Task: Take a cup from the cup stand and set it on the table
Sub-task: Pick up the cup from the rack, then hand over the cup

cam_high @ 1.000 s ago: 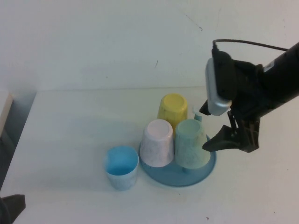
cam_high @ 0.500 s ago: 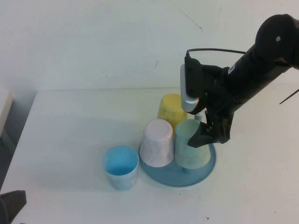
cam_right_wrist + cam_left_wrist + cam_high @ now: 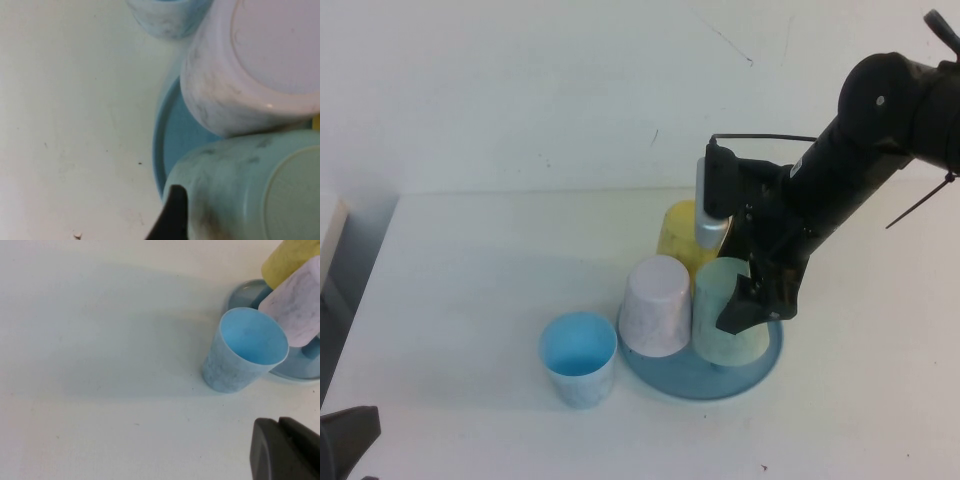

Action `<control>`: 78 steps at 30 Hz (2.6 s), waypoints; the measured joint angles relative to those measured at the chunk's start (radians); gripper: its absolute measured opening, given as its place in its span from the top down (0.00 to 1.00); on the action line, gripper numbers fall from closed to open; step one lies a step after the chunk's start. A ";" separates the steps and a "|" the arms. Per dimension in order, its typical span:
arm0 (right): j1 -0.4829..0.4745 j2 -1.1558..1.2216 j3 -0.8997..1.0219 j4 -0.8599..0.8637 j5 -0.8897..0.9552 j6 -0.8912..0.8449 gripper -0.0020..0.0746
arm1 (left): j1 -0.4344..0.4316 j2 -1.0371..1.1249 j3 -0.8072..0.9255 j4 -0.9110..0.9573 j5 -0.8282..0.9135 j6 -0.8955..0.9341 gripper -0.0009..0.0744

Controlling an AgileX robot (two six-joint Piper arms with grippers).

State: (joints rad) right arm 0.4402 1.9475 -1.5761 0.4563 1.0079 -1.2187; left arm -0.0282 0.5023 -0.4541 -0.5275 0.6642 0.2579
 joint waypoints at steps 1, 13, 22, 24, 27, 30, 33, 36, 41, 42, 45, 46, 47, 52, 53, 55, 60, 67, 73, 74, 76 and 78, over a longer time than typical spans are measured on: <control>0.000 0.000 0.000 0.000 0.000 0.000 0.08 | 0.000 0.000 0.000 0.000 0.000 0.000 0.99; 0.001 0.002 -0.002 -0.006 0.000 0.000 0.22 | 0.000 0.000 0.000 -0.003 0.000 0.002 0.99; 0.002 0.002 -0.157 -0.091 0.181 0.133 0.22 | 0.000 0.000 0.000 -0.137 -0.014 0.002 0.99; 0.002 0.002 -0.209 -0.109 0.202 0.182 0.22 | 0.000 0.000 0.000 -0.196 -0.021 0.011 0.99; 0.002 0.002 -0.288 -0.130 0.216 0.256 0.22 | 0.000 0.000 0.000 -0.287 -0.031 0.060 0.99; 0.002 -0.003 -0.352 -0.156 0.225 0.342 0.22 | 0.000 0.000 0.000 -0.389 -0.037 0.122 0.99; 0.002 -0.025 -0.394 -0.176 0.225 0.386 0.22 | 0.000 0.000 0.000 -0.485 -0.038 0.167 0.99; 0.002 -0.057 -0.424 -0.177 0.225 0.425 0.22 | 0.000 0.000 0.000 -0.572 -0.038 0.190 0.99; 0.002 -0.119 -0.436 -0.156 0.225 0.511 0.22 | 0.000 0.000 0.000 -0.728 -0.038 0.197 0.99; 0.002 -0.131 -0.436 -0.141 0.225 0.525 0.22 | 0.000 0.000 0.000 -0.760 -0.038 0.205 0.99; 0.002 -0.156 -0.438 -0.034 0.225 0.547 0.22 | 0.000 0.000 0.000 -0.904 -0.036 0.267 0.97; 0.002 -0.160 -0.438 0.021 0.225 0.550 0.22 | 0.000 0.000 0.000 -0.964 -0.032 0.312 0.94; 0.002 -0.160 -0.438 0.082 0.225 0.550 0.22 | 0.000 0.000 0.000 -1.022 -0.028 0.360 0.89; 0.002 -0.155 -0.401 0.376 0.225 0.523 0.22 | 0.000 0.000 -0.004 -1.139 -0.015 0.468 0.45; 0.003 -0.151 -0.387 0.433 0.225 0.513 0.22 | 0.000 0.000 -0.006 -1.145 -0.022 0.468 0.35; 0.005 -0.146 -0.356 0.532 0.225 0.489 0.22 | 0.000 0.000 -0.006 -1.151 -0.032 0.468 0.23; 0.009 -0.133 -0.256 0.706 0.225 0.423 0.22 | 0.000 0.000 -0.006 -1.155 -0.045 0.470 0.18; 0.101 -0.126 -0.192 0.765 0.218 0.341 0.22 | 0.000 0.000 -0.006 -1.155 -0.045 0.470 0.32; 0.186 -0.126 -0.192 0.829 0.187 0.274 0.22 | 0.000 0.000 -0.006 -1.159 -0.049 0.468 0.41; 0.189 -0.126 -0.192 0.843 0.181 0.261 0.22 | 0.000 0.000 -0.007 -1.163 -0.049 0.468 0.42; 0.191 -0.126 -0.192 0.856 0.176 0.240 0.22 | 0.000 0.000 -0.007 -1.172 -0.053 0.465 0.45; 0.192 -0.126 -0.192 0.861 0.174 0.220 0.22 | 0.000 0.000 -0.007 -1.179 -0.053 0.465 0.53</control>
State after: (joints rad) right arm 0.6321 1.8219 -1.7676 1.3170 1.1817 -0.9985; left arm -0.0282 0.5023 -0.4612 -1.7063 0.6114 0.7234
